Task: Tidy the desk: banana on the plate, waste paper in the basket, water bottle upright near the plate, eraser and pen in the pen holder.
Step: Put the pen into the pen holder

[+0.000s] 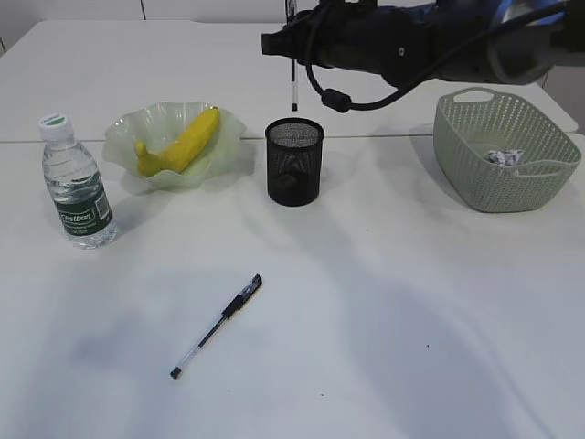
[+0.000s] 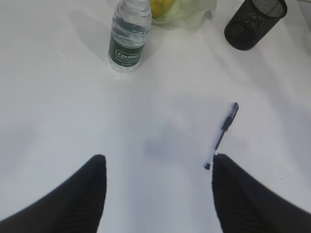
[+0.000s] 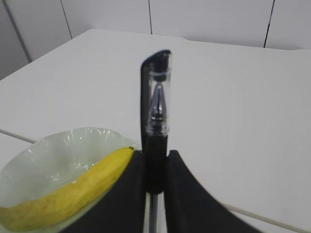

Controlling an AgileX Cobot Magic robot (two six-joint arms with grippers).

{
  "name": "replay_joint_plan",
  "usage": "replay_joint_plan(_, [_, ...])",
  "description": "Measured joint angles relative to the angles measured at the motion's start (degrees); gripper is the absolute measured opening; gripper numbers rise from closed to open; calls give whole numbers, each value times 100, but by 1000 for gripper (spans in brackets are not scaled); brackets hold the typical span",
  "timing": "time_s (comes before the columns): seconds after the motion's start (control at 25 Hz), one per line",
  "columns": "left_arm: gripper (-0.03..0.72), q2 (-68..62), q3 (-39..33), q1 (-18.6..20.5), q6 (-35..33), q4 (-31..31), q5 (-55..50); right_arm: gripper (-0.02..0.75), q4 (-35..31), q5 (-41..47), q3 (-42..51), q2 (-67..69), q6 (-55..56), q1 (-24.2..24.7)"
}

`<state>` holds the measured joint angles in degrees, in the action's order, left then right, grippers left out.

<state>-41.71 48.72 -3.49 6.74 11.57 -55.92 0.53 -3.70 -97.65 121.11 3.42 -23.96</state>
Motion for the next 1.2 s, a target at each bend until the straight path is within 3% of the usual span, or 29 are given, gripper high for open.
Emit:
replay_joint_plan(0.44, [486, 0, 0, 0, 0, 0, 42, 50, 34, 370, -344, 685, -12, 0])
replay_joint_plan(1.2, [480, 0, 0, 0, 0, 0, 110, 68, 134, 1003, -352, 686, -23, 0])
